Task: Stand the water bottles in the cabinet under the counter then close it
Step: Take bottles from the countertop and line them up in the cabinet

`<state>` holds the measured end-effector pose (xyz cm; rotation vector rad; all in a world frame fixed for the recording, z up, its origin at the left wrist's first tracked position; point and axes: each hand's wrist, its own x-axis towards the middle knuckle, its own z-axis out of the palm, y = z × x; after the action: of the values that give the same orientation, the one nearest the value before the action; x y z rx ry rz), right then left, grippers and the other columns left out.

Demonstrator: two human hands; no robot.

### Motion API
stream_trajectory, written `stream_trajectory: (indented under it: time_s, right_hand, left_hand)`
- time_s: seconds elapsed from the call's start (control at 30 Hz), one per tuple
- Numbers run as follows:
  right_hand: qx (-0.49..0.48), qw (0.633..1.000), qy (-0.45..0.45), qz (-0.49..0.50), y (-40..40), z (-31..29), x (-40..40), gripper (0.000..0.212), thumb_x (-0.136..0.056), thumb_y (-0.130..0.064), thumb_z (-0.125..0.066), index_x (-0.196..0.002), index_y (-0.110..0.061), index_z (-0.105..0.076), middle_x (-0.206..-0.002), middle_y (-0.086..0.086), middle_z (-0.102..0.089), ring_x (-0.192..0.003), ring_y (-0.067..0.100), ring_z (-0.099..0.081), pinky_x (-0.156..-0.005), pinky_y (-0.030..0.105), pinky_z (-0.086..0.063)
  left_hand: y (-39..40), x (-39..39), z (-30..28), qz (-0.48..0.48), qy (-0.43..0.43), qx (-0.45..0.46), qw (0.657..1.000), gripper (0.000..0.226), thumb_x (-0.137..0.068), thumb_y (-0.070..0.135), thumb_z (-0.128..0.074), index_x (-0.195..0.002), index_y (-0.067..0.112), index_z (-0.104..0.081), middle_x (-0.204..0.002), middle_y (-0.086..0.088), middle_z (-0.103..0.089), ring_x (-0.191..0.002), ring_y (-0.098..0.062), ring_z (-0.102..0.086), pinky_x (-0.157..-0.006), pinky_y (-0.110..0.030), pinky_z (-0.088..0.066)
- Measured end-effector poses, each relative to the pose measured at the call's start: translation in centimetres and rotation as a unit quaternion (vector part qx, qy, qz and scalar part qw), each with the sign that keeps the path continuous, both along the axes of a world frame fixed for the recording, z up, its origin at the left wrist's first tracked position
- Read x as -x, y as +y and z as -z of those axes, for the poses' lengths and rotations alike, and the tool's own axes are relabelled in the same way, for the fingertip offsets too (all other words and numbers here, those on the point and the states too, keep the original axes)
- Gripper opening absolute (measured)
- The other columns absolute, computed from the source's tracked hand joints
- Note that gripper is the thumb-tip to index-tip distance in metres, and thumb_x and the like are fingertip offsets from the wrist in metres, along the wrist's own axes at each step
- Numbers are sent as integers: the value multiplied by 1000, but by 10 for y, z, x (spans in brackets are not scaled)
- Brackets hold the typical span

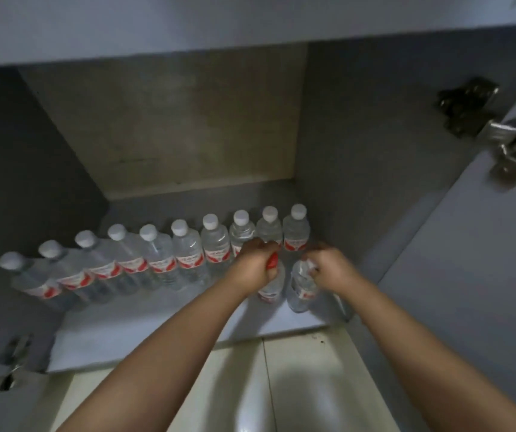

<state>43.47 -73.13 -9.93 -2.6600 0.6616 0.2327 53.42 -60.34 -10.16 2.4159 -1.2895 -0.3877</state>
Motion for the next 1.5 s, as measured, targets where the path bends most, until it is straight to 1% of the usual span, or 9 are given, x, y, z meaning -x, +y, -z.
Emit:
stream_trajectory:
  time_s: [0.1,0.2,0.33,0.5,0.87,1.0,1.1,1.3,1.5]
  right_hand:
    - [6,1000,0,-8,-8,4,-10,38,-90,-8,-51,-129,-8,-52,-137,17,-48,-122,32,-50,-100,32,-43]
    - [1,1000,16,-5,-19,3,-23,38,-93,-11,-50,-130,-12,-49,-140,17,-44,-126,30,-47,-106,31,-41]
    - [18,1000,17,11,-32,6,-39,39,-95,-14,-48,-134,-12,-45,-142,17,-41,-129,29,-44,-105,28,-36]
    - [21,1000,-7,16,-37,14,-52,39,-94,-11,-49,-133,-14,-48,-146,12,-39,-131,26,-43,-106,25,-33]
    - [3,1000,-17,-7,-35,11,-52,40,-93,-10,-51,-134,-12,-48,-147,11,-40,-134,26,-40,-110,24,-29]
    - [11,1000,-28,3,-35,12,-54,41,-94,-10,-50,-134,-14,-47,-147,12,-38,-134,26,-39,-110,24,-29]
    - [13,999,-33,7,-36,13,-51,42,-94,-12,-50,-135,-15,-45,-147,13,-37,-134,26,-39,-109,24,-29]
    - [-3,999,-30,18,-32,13,-46,49,-93,-9,-51,-140,-17,-38,-148,12,-32,-135,27,-36,-111,26,-30]
    - [31,999,-24,37,-24,19,-36,60,-96,-22,-46,-148,-24,-17,-158,10,-7,-143,29,-16,-118,30,-20]
  left_hand:
    - [-22,-5,5,-8,5,-29,1000,26,-85,12,-57,-108,1,-57,-111,-24,-59,-104,-36,-54,-85,-34,-42]
    - [-38,-10,11,-26,13,-53,998,27,-88,15,-56,-112,5,-55,-116,-21,-57,-108,-33,-54,-90,-36,-43]
    - [-54,-20,20,-75,31,-14,997,22,-89,17,-56,-107,4,-56,-114,-19,-60,-106,-31,-56,-85,-33,-43]
    - [-63,-28,30,-87,20,6,996,23,-88,18,-59,-105,3,-57,-113,-18,-63,-106,-31,-58,-87,-34,-44]
    - [-50,-33,26,-22,23,39,999,22,-87,10,-60,-106,-1,-60,-112,-20,-64,-106,-32,-57,-87,-30,-41]
    - [-48,-34,25,2,14,45,999,19,-87,7,-58,-105,0,-61,-110,-18,-65,-106,-30,-56,-78,-24,-35]
    - [-47,-30,26,-3,7,51,999,22,-88,9,-56,-109,2,-60,-111,-21,-63,-106,-32,-55,-86,-28,-40]
    - [-44,-24,27,-31,11,31,999,29,-91,14,-53,-119,9,-56,-121,-17,-58,-113,-30,-52,-96,-29,-39]
    - [-38,-19,24,-48,2,-1,999,52,-96,27,-48,-144,20,-31,-146,-11,-38,-135,-27,-35,-111,-30,-29]
